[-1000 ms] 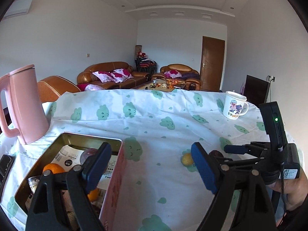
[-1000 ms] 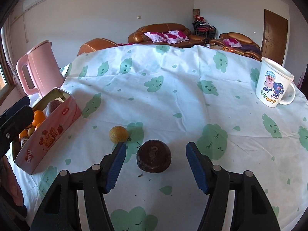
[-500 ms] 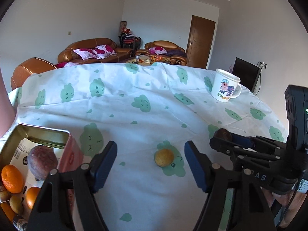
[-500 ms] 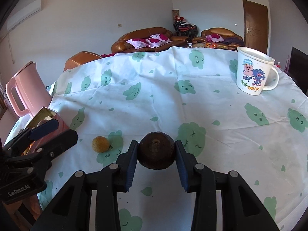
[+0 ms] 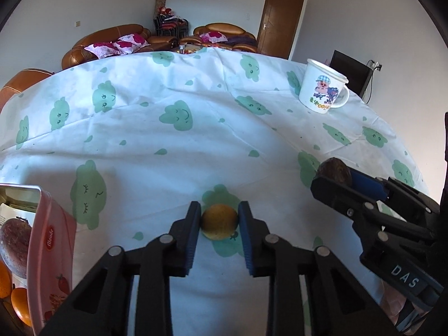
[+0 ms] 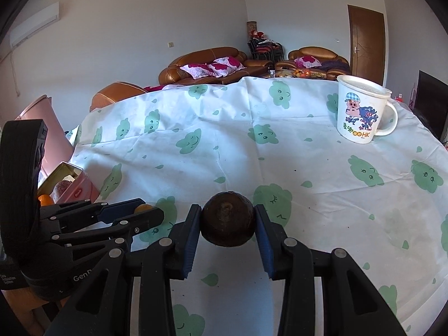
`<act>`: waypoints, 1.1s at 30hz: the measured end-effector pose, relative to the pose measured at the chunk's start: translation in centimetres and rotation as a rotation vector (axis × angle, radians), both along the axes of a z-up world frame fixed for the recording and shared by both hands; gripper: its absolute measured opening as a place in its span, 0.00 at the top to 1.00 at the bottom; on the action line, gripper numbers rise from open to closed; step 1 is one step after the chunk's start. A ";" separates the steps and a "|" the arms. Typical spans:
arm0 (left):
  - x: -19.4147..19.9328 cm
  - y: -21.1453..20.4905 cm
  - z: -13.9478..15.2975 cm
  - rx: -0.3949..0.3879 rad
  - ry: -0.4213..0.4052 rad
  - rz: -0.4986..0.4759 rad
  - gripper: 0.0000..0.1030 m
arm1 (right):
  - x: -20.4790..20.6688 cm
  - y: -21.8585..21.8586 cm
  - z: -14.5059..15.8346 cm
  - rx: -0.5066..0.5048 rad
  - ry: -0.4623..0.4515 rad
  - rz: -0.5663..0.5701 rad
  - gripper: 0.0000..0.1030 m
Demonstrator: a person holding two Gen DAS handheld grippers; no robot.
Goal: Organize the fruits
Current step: 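Hold the brown and yellow fruits lifted above the table with both grippers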
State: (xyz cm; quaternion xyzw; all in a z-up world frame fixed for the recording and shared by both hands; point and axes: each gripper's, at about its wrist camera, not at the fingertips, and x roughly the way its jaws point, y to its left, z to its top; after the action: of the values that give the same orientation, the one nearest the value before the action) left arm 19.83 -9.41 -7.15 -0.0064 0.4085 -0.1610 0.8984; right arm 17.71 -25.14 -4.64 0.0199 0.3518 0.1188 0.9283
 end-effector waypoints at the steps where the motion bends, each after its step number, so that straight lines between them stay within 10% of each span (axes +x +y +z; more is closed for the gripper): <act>1: -0.3 0.0 0.2 -0.001 -0.014 -0.001 0.72 | -0.1 0.0 0.1 0.005 -0.007 0.004 0.61; 33: -5.9 0.2 4.3 0.040 -0.408 0.057 0.72 | -2.9 0.0 2.0 0.025 -0.186 0.049 0.61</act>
State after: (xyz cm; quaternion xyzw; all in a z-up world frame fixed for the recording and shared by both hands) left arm 13.95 -9.25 -2.81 0.0329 0.2209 -0.1254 0.9666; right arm 14.86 -25.12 -2.63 0.0116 0.2631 0.1473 0.9534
